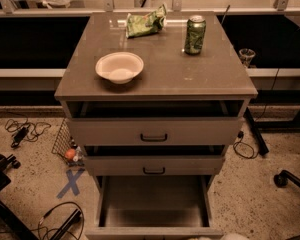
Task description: Close bottom drawer
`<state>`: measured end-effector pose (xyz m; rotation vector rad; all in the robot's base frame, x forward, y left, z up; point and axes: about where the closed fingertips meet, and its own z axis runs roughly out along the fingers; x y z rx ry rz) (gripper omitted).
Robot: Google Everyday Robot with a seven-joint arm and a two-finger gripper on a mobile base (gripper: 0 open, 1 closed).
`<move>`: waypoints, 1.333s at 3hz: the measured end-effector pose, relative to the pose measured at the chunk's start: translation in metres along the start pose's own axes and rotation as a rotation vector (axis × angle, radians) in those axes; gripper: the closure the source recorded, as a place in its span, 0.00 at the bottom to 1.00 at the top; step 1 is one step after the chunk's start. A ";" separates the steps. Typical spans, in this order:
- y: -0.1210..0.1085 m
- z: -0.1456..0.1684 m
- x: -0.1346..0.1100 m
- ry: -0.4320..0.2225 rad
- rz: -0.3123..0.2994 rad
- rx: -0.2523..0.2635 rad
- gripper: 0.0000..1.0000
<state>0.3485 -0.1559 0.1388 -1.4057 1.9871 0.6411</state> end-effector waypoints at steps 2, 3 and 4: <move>-0.028 0.027 -0.045 -0.001 -0.065 -0.018 1.00; -0.030 0.037 -0.044 -0.019 -0.056 -0.024 1.00; -0.061 0.045 -0.057 -0.032 -0.084 0.009 1.00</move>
Offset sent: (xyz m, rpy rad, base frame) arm 0.1197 0.1019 0.0531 -0.0106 -0.1386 0.1622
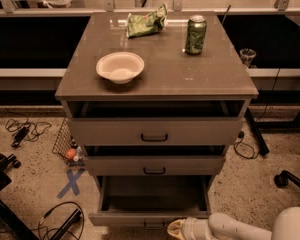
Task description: Close bottom drawer
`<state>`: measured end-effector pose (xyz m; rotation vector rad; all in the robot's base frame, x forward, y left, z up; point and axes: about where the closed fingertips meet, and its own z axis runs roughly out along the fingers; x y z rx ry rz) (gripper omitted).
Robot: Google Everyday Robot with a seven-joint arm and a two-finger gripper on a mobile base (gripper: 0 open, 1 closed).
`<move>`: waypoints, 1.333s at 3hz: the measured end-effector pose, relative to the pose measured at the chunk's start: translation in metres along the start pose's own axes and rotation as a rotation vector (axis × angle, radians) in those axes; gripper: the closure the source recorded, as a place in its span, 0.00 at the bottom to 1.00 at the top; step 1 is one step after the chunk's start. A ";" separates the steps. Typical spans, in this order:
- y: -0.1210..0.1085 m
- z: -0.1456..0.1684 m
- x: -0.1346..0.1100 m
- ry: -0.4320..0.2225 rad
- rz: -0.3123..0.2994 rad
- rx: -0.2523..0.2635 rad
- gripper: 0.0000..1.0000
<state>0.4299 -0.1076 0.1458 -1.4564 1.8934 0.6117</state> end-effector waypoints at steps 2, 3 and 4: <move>-0.035 0.002 -0.009 0.004 -0.021 0.032 1.00; -0.082 0.010 -0.018 0.013 -0.039 0.054 1.00; -0.089 0.013 -0.020 0.015 -0.039 0.054 1.00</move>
Offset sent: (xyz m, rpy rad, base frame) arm 0.1261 -0.0133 0.0216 -0.0608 -0.0953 -0.0286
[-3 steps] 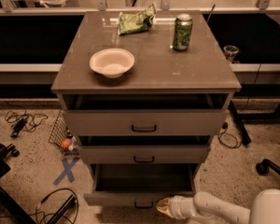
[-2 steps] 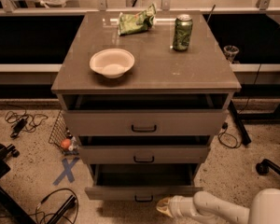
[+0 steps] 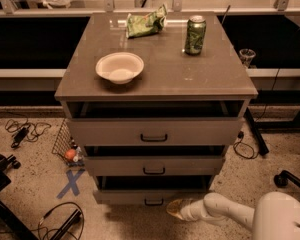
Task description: Close bottom drawer
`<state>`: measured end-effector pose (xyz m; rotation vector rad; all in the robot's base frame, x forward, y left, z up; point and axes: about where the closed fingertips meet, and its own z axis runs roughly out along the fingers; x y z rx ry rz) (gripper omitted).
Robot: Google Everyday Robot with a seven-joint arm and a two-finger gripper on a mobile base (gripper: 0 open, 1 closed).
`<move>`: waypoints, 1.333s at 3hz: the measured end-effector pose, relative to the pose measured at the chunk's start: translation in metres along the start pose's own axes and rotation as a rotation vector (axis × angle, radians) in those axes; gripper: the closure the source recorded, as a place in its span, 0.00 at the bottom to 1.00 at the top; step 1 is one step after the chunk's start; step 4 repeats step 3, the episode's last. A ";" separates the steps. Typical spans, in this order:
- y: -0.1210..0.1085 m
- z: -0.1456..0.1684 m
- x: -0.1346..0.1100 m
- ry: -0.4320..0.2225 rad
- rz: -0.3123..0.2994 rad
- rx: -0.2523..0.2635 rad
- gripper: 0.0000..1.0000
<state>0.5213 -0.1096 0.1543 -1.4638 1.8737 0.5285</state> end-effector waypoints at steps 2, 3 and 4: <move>-0.081 0.017 0.002 0.034 -0.011 0.053 1.00; -0.081 0.017 0.002 0.034 -0.011 0.053 1.00; -0.081 0.017 0.002 0.034 -0.011 0.053 1.00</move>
Offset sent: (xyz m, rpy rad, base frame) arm 0.1139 -0.0194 -0.0083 -0.0626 -0.0423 -0.0453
